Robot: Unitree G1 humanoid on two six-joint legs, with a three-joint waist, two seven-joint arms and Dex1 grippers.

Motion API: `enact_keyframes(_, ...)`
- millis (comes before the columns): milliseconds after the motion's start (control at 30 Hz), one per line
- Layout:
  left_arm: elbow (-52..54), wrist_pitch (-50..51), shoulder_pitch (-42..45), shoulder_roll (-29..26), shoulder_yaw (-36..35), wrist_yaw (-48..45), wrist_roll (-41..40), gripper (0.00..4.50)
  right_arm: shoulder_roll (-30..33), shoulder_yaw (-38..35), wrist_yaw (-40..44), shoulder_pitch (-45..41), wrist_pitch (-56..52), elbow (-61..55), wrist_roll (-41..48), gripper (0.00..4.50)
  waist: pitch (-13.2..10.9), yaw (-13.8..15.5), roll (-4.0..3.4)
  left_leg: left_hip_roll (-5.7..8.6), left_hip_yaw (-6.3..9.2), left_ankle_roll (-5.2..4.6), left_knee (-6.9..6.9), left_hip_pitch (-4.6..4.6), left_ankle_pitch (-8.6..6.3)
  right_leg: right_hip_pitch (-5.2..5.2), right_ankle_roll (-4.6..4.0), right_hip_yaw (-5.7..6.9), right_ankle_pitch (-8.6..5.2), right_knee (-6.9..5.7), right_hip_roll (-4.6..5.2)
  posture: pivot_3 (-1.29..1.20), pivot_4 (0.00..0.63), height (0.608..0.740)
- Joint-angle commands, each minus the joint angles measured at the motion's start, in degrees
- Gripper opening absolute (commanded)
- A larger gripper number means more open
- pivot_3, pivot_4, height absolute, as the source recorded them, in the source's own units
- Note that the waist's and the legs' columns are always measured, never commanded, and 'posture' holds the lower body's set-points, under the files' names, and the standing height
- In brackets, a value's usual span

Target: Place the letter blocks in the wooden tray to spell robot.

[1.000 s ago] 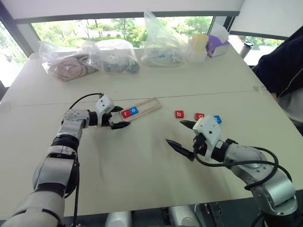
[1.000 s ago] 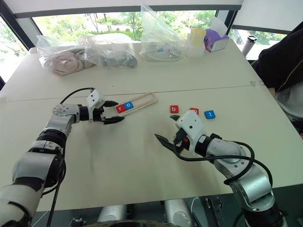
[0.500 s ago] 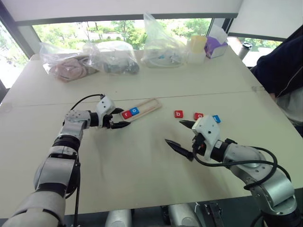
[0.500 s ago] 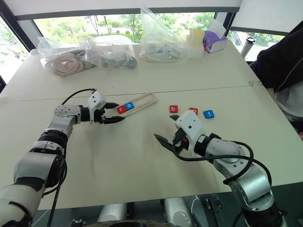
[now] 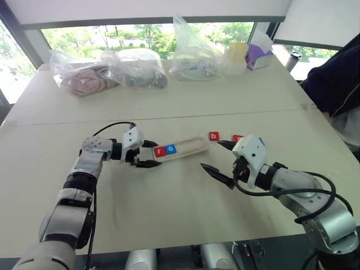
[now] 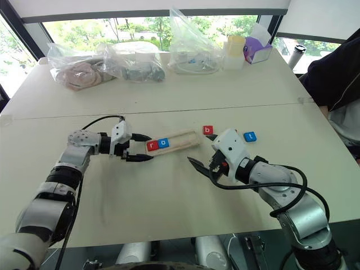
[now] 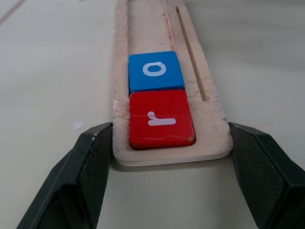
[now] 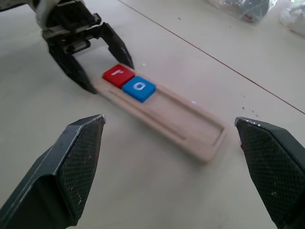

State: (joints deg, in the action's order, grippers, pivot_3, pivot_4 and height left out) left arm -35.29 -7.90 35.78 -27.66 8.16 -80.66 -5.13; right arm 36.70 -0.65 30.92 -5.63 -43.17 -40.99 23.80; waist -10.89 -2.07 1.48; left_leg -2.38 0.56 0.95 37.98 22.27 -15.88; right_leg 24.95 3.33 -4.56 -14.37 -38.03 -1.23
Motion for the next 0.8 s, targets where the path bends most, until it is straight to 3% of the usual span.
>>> enact_keyframes(33, 8.4, 2.1, -4.0, -0.1, 3.5, -2.8, -0.8, 3.14, 1.5, -3.4, 1.0, -0.1, 1.4, -0.1, 0.4, 4.5, 0.0, -0.1, -0.01, 0.0, 0.0, 0.0, 0.0, -0.01, 0.0, 0.0, 0.0, 0.0, 0.0, 0.0, 0.0, 0.0, 0.15, 0.74)
enact_keyframes(800, 16.8, 4.2, -10.6, -2.7, 5.5, 3.5, 0.0, 3.14, 2.6, -3.7, 2.4, -0.8, 2.7, 1.7, -0.1, 4.5, 0.0, -0.3, -0.04, -0.01, 0.01, -0.01, 0.0, -0.12, 0.0, -0.09, 0.04, -0.01, -0.03, 0.0, -0.02, 0.0, 0.15, 0.74)
